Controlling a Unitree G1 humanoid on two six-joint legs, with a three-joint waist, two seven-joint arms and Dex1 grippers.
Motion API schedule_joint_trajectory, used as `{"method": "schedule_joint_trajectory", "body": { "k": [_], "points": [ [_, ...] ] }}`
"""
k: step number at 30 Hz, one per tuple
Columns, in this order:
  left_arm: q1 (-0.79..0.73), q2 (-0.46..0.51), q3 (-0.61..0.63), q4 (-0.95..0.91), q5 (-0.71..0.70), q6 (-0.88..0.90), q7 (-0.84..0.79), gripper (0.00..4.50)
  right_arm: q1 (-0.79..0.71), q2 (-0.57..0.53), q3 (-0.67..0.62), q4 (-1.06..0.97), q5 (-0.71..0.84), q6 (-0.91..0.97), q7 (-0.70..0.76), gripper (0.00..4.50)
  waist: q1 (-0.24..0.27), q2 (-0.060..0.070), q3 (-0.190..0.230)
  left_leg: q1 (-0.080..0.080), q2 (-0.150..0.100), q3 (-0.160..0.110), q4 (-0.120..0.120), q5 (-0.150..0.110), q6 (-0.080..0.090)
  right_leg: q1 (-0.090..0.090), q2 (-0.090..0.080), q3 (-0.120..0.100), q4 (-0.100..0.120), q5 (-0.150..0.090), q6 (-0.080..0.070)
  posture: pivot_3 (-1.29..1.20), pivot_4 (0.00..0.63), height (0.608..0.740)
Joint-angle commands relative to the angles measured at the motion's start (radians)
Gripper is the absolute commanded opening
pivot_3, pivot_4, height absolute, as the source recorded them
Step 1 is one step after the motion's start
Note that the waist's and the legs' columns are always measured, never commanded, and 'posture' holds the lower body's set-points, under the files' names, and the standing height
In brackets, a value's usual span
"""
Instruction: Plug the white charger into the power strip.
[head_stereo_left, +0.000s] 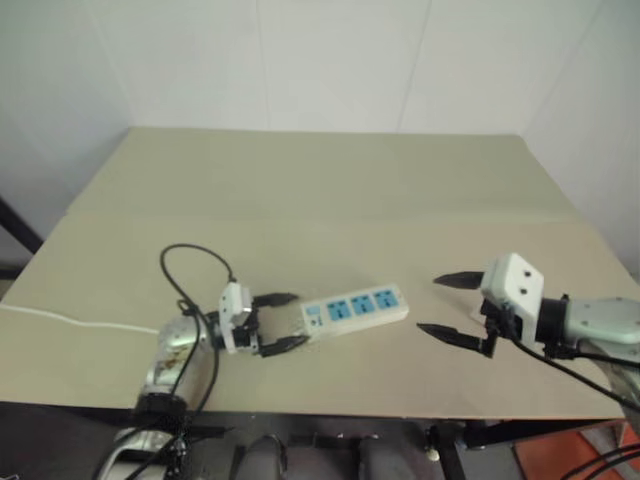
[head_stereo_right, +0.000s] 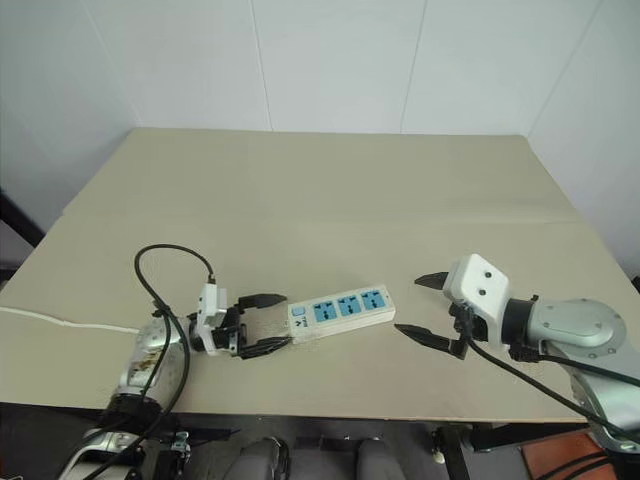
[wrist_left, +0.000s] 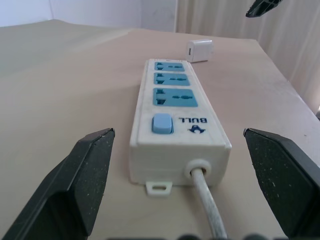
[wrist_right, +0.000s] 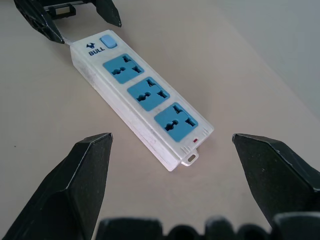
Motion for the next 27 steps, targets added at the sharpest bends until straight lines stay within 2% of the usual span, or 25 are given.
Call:
{"method": "schedule_joint_trajectory", "body": {
  "k": [1,12,21,24,26,27],
  "points": [
    [-0.034,-0.021,-0.016,0.024,0.025,-0.058,0.025,4.49,0.001,-0.005,-0.053,-0.039,0.009,0.007,-0.019,4.50,-0.002,0.000,0.000,0.000,0.000,0.000,0.000,0.000,0.000,0.000,0.000,0.000,0.000,0.000,0.000,0.00,0.150,0.740],
    [-0.069,-0.010,-0.073,0.093,0.099,-0.092,0.029,4.49,0.019,0.004,-0.065,-0.065,0.008,0.019,-0.049,4.50,-0.002,0.000,0.000,0.001,0.000,0.000,0.000,0.000,0.000,0.000,0.000,0.000,0.000,0.000,0.000,0.00,0.150,0.740],
    [-0.071,-0.021,-0.058,0.108,0.095,-0.089,0.079,4.49,0.018,0.010,-0.054,-0.068,0.006,0.019,-0.067,4.50,-0.002,0.000,0.000,0.001,0.000,0.000,0.000,0.000,0.000,0.001,0.000,0.000,0.000,0.000,0.000,0.00,0.150,0.740],
    [-0.077,-0.021,-0.067,0.122,0.105,-0.101,0.084,3.90,0.010,0.012,-0.047,-0.065,0.004,0.019,-0.071,4.50,-0.001,0.000,0.000,0.001,0.000,0.000,0.000,0.000,0.000,0.001,0.000,0.000,0.000,0.000,0.000,0.00,0.150,0.740],
    [-0.074,-0.015,-0.076,0.123,0.104,-0.097,0.066,3.28,0.006,0.011,-0.046,-0.062,0.004,0.018,-0.069,4.50,-0.001,0.000,0.000,0.001,0.000,0.000,0.000,0.000,0.000,0.001,0.000,0.000,0.000,0.000,0.000,0.00,0.150,0.740],
    [-0.069,-0.011,-0.082,0.116,0.100,-0.085,0.053,3.25,0.006,0.004,-0.047,-0.057,0.000,0.012,-0.061,4.50,-0.001,0.000,0.000,0.001,0.000,0.000,0.000,0.000,0.000,0.001,0.000,0.000,0.000,0.000,0.000,0.00,0.150,0.740]
  ]
}}
